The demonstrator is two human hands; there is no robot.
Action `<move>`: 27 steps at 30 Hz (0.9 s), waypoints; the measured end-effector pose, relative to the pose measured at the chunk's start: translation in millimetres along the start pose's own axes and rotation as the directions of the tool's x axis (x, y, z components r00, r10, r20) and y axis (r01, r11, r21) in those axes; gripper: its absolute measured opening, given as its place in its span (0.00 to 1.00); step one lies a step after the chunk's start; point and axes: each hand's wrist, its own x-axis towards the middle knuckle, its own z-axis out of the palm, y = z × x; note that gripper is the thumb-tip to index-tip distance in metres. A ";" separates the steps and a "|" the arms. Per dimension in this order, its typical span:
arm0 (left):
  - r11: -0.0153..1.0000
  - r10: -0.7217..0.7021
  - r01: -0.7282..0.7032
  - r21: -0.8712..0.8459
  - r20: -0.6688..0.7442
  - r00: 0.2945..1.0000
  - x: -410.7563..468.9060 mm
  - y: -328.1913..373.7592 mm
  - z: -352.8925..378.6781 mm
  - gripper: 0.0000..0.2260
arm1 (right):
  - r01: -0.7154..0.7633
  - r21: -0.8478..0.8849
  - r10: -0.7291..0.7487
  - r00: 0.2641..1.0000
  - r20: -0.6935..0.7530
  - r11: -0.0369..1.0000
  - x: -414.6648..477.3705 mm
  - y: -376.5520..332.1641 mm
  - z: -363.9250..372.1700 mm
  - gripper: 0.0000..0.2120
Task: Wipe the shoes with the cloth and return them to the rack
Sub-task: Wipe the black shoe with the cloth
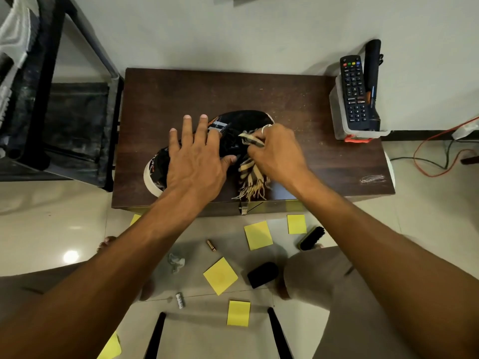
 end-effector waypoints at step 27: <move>0.999 0.001 0.001 -0.052 0.035 0.999 3.4 -1.6 -3.4 0.24 | -0.089 0.365 0.151 0.978 -0.144 0.927 -9.5 0.4 8.5 0.08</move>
